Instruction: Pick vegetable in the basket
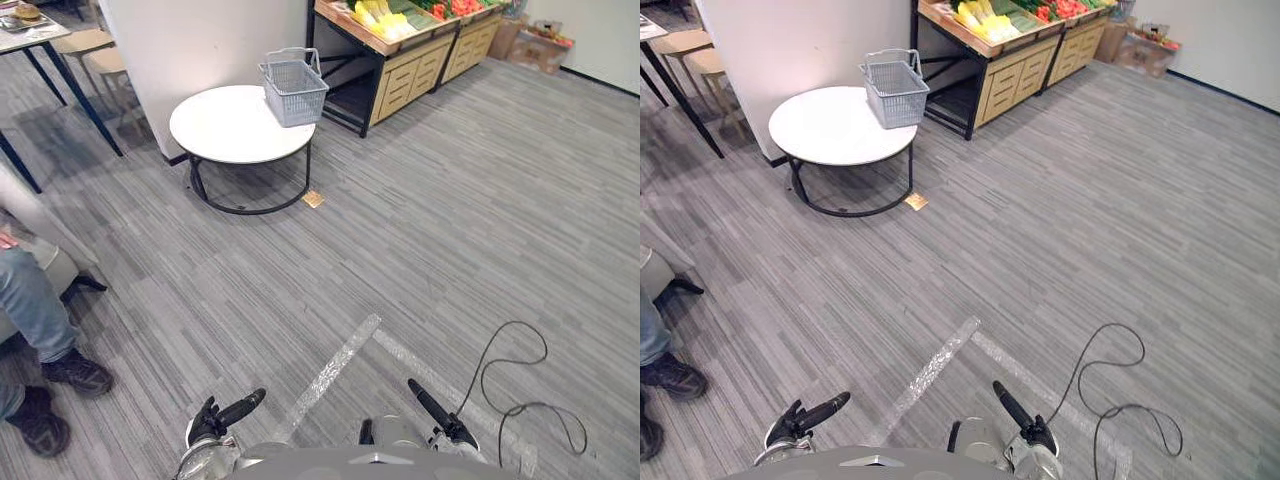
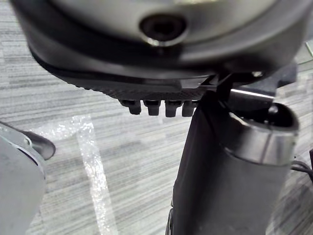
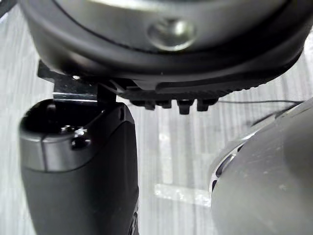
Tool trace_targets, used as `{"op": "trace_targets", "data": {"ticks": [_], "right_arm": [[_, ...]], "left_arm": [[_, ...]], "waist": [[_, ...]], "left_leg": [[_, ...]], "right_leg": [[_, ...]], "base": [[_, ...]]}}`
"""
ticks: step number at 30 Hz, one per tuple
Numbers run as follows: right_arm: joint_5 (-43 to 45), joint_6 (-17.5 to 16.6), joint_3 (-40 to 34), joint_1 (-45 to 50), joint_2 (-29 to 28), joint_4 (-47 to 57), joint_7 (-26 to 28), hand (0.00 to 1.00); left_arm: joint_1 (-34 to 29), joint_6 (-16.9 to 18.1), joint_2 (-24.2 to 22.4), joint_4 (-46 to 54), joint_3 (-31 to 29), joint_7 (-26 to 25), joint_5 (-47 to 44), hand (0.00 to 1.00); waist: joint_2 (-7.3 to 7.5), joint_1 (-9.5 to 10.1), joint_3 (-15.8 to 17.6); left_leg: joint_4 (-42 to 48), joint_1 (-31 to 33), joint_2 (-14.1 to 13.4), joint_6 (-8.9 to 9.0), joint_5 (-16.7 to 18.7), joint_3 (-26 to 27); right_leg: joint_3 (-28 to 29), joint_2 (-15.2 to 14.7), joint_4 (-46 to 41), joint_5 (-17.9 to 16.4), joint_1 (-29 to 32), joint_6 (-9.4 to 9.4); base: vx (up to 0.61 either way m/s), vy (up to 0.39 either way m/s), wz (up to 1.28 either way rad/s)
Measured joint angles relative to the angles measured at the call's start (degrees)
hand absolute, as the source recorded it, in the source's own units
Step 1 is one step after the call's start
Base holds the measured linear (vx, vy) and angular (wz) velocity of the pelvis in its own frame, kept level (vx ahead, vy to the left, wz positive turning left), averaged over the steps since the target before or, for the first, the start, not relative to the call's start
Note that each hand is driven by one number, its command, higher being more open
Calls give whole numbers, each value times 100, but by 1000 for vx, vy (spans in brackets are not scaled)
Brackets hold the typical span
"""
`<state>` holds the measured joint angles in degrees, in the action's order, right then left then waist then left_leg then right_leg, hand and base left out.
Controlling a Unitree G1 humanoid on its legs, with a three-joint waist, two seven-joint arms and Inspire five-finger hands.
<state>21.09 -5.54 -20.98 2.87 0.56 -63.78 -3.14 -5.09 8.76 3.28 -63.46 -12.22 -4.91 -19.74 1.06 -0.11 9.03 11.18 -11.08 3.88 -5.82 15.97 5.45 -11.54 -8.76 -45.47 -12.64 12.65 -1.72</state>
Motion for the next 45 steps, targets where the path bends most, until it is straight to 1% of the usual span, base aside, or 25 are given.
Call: {"op": "trace_targets", "data": {"ticks": [2,4,5,7,8,9,10,12,16,17,19,20,21,22,23,25,27,29,31,32,33,34,36,41,45], "right_arm": [[0,-1,-10,0,4,87,13,100],[3,1,-36,-33,34,122,9,100],[2,-3,-40,-37,32,138,3,100],[1,4,-39,-49,17,171,-6,100],[0,16,-40,-46,4,170,-4,100],[-4,18,-52,-50,-23,173,2,100],[-2,16,-93,-89,-8,175,18,100],[-12,-5,-107,-272,80,185,31,100],[-26,6,-92,-289,103,200,39,100],[-26,13,-98,-289,97,195,36,100],[-25,19,-93,-275,82,222,38,100],[-25,21,-92,-240,48,226,37,100],[-22,19,-94,-220,40,227,37,100],[-22,17,-103,-154,30,205,30,100],[-21,15,-104,-143,26,197,28,100],[-12,14,-159,-134,-9,66,20,100],[-4,18,-228,-142,-35,-60,5,100],[-6,24,-326,-144,-72,-78,3,100],[-6,18,-325,-114,-70,-99,11,100],[4,23,-315,-17,-3,-35,19,100],[7,35,-286,-8,-19,-44,7,100],[8,31,-269,12,-58,-46,-6,100],[-10,33,-145,10,-179,-60,9,100],[-54,13,-72,-44,-202,-54,51,100],[-56,19,55,-123,-153,-109,51,100]], "left_arm": [[5,-3,-23,-8,-8,1,4,100],[-5,-13,-31,-31,-8,1,34,100],[0,-15,-33,-40,-12,-1,61,100],[15,-15,-38,-40,-101,-2,219,100],[17,-15,-42,-43,-181,0,236,100],[2,-15,-76,-106,-216,-6,237,100],[57,-18,-112,-148,-221,-4,237,100],[181,-19,-291,-144,-203,31,256,100],[329,-17,-347,-96,-210,55,247,100],[325,-18,-350,-75,-219,60,245,100],[322,-19,-327,-39,-332,68,241,100],[293,-21,-302,10,-451,63,237,100],[269,-20,-294,33,-473,63,235,100],[213,-22,-290,80,-651,86,235,100],[202,-22,-289,91,-688,89,235,100],[114,-29,-265,153,-874,137,207,100],[102,-11,-267,235,-1001,136,189,100],[109,-5,-283,371,-1056,170,174,100],[109,23,-290,386,-1034,165,177,100],[91,27,-348,322,-940,151,182,100],[130,-1,-267,247,-881,143,166,100],[135,8,-231,249,-820,131,192,100],[205,79,-138,257,-769,161,178,100],[245,-4,0,96,-648,144,195,100],[246,-13,82,86,-546,155,208,100]], "waist": [[-82,-9,33],[-173,-9,68],[-193,-10,103],[-155,-35,161],[-104,-37,191],[-128,-60,194],[-123,-77,205],[-276,-195,332],[-311,-308,347],[-314,-308,347],[-315,-326,346],[-322,-316,345],[-331,-319,344],[-314,-293,357],[-294,-283,368],[-180,-170,411],[-100,-74,451],[-38,-5,480],[-11,-8,487],[-155,10,435],[-102,-32,392],[-23,-48,355],[234,27,327],[237,147,295],[260,150,236]], "left_leg": [[-75,-86,-176,84,46,-46],[-244,-212,-412,225,74,-32],[-396,-341,-530,346,88,-23],[-622,-602,-618,559,147,0],[-716,-792,-631,739,251,12],[-771,-943,-729,901,320,25],[-772,-980,-796,981,314,38],[-763,-1038,-1014,1338,100,129],[-121,-949,-1323,1540,-213,169],[161,-865,-1372,1562,-271,178],[1573,-300,-1549,1500,-665,105],[2576,112,-1695,1536,-1192,78],[3106,318,-1825,1544,-1269,91],[4297,803,-2063,1503,-1064,310],[4436,866,-2082,1503,-1003,358],[4768,1228,-2078,1338,-494,732],[4521,1620,-2023,1289,-118,966],[3486,2085,-1790,1242,166,1029],[1716,2165,-1473,1191,-259,1008],[590,2210,-1407,1032,-1336,871],[392,2086,-1222,852,-1769,807],[215,2024,-1105,815,-1789,798],[107,2054,-887,698,-1775,826],[6,1761,-901,651,-1740,927],[-142,1789,-842,673,-1688,1044]], "right_leg": [[-65,121,594,8,190,-7],[-83,344,1564,139,367,-142],[-91,456,2252,304,453,-288],[-103,504,3207,784,476,-285],[-83,485,3575,1238,436,-195],[-147,497,3422,1969,433,59],[-207,508,3166,1961,521,247],[-363,485,1995,1124,894,424],[-588,565,1185,91,864,633],[-593,618,1238,25,775,657],[-594,782,1559,-57,407,680],[-554,916,1889,-60,68,693],[-542,985,2046,-59,-116,699],[-419,1168,2485,-46,-727,726],[-387,1186,2559,-39,-825,738],[-121,1207,2969,-25,-1476,734],[108,1156,3258,10,-1901,679],[307,913,3473,27,-2246,644],[422,662,3598,14,-2429,403],[509,628,3712,-113,-2579,166],[570,479,3775,-172,-2735,3],[565,391,3799,-97,-2723,-85],[573,214,3938,98,-2711,-84],[1036,167,3960,612,-2801,-161],[1195,56,4067,636,-2629,-199]], "base": [[174,-36,10],[310,-83,-4],[438,-156,-1],[380,-162,2],[462,-227,6],[565,-287,10],[459,-279,20],[448,-311,19],[506,-300,20],[411,-249,5],[339,-201,-12],[309,-165,-14],[510,-252,-27],[356,-166,-21],[395,-156,-35],[315,-37,-50],[289,28,-55],[342,172,-55],[313,226,-58],[285,252,-37],[297,238,-15],[308,223,18],[283,184,26],[155,109,-13],[4,39,-32]]}}
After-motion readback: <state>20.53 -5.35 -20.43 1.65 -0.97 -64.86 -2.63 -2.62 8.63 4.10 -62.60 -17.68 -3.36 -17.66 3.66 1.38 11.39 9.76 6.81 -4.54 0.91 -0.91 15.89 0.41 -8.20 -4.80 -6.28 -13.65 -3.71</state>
